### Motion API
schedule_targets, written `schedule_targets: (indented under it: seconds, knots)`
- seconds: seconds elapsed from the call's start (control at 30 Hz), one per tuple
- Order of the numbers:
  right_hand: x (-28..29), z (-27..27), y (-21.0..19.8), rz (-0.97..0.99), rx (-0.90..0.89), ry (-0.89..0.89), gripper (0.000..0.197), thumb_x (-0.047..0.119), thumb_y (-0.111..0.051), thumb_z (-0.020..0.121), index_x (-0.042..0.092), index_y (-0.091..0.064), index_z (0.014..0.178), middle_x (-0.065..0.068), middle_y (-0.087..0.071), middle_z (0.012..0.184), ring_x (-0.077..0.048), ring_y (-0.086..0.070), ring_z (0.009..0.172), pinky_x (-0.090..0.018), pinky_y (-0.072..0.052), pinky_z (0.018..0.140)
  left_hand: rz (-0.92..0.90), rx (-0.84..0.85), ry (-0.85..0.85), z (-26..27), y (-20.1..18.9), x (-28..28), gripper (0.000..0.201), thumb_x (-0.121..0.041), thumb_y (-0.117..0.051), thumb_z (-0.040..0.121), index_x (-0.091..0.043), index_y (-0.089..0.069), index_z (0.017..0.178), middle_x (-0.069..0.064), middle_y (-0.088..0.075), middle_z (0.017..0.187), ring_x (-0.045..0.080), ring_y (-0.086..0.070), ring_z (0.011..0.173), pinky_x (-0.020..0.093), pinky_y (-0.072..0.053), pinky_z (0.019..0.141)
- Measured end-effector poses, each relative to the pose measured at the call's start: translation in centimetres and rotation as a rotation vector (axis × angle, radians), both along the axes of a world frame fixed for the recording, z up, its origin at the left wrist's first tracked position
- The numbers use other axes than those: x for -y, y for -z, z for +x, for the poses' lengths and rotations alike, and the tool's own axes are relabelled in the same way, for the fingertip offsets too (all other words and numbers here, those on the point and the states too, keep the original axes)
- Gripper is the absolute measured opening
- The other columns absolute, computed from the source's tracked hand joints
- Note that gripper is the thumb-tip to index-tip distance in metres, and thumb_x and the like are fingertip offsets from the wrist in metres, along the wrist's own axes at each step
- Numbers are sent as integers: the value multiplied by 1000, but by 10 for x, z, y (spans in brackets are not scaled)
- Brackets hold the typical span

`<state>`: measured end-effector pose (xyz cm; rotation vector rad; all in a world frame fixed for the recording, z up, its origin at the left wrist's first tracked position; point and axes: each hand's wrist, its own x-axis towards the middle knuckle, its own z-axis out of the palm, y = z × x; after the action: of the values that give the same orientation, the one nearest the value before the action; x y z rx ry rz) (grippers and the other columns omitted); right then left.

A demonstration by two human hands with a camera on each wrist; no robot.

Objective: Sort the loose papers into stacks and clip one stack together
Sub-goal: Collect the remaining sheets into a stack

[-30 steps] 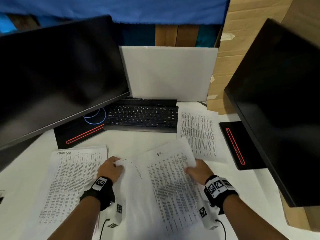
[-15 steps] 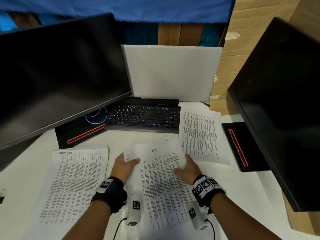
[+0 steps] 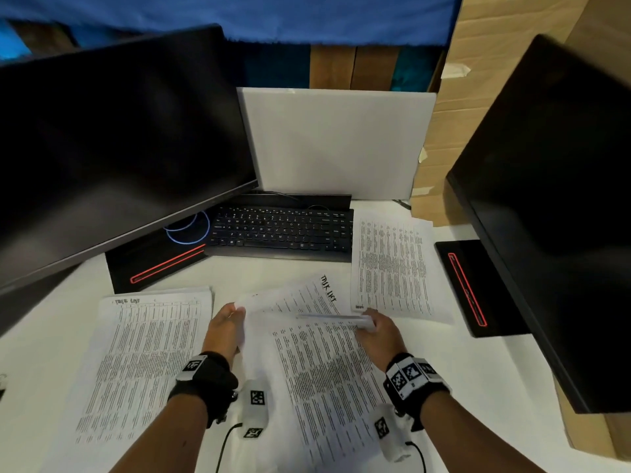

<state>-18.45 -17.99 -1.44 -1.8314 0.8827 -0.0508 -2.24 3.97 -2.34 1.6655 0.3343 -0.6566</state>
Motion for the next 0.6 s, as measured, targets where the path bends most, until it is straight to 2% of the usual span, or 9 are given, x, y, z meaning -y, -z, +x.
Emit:
schedule_targets:
  seconds: [0.07,0.17,0.23,0.3,0.33,0.43,0.47,0.5,0.6]
  knots:
    - [-2,5,1,29,-7,35,31,11,-62,82,13,-62,113,-5,-64,107,-18,-64,87,-19,-53,67,-153,-93,-29,-3,2,1,47,-26,-58,88,1,-48,125,28,-58,108,27,-57,102,38,-38,98]
    - [-4,13,-4,65,27,13,55,16,-64,79,14,-49,132,-1,-56,124,-25,-59,110,-35,-54,89,-293,-150,-133,-6,-19,3,47,-12,-57,89,-2,-48,134,18,-54,135,31,-49,126,39,-26,113]
    - [-4,17,-7,99,41,-18,43,14,-65,79,13,-57,121,2,-63,105,-19,-62,95,-36,-55,82,-397,-195,-201,-5,-29,7,48,-6,-50,94,-6,-41,142,8,-50,139,25,-50,124,32,-33,108]
    - [-4,21,-12,104,68,-3,12,5,-65,80,15,-61,85,6,-57,72,-14,-54,64,-30,-47,61,-436,-192,-253,-3,-39,9,43,-10,-48,97,-8,-45,140,3,-54,132,20,-53,114,30,-38,99]
    - [-4,23,-12,107,81,25,15,4,-65,81,16,-56,77,5,-56,68,-13,-52,60,-29,-45,59,-473,-174,-248,-3,-43,11,43,-19,-50,97,-9,-47,138,5,-57,132,21,-55,113,33,-40,100]
    - [-2,28,-20,175,175,129,25,11,-67,82,16,-54,102,-3,-69,99,-18,-67,88,-33,-56,75,-422,-86,-136,-1,-57,13,73,-63,-55,85,-17,-47,141,7,-55,139,22,-52,127,44,-34,112]
    - [-2,30,-27,199,223,186,32,8,-66,83,17,-50,109,-4,-68,104,-18,-67,92,-29,-56,73,-351,7,-29,-2,-63,15,77,-69,-54,82,-18,-47,139,2,-52,142,18,-49,129,43,-32,112]
    - [-1,32,-32,227,285,236,38,4,-65,84,19,-47,114,-4,-68,104,-17,-67,91,-22,-55,67,-256,107,55,-4,-68,20,69,-66,-53,85,-18,-48,134,-4,-52,140,13,-49,127,40,-32,110]
    - [1,41,-55,211,414,253,38,0,-62,86,23,-50,113,1,-69,100,-13,-68,88,-15,-53,61,-124,354,106,-4,-82,31,31,-24,-57,95,-20,-52,126,-8,-64,118,4,-61,105,24,-47,89]
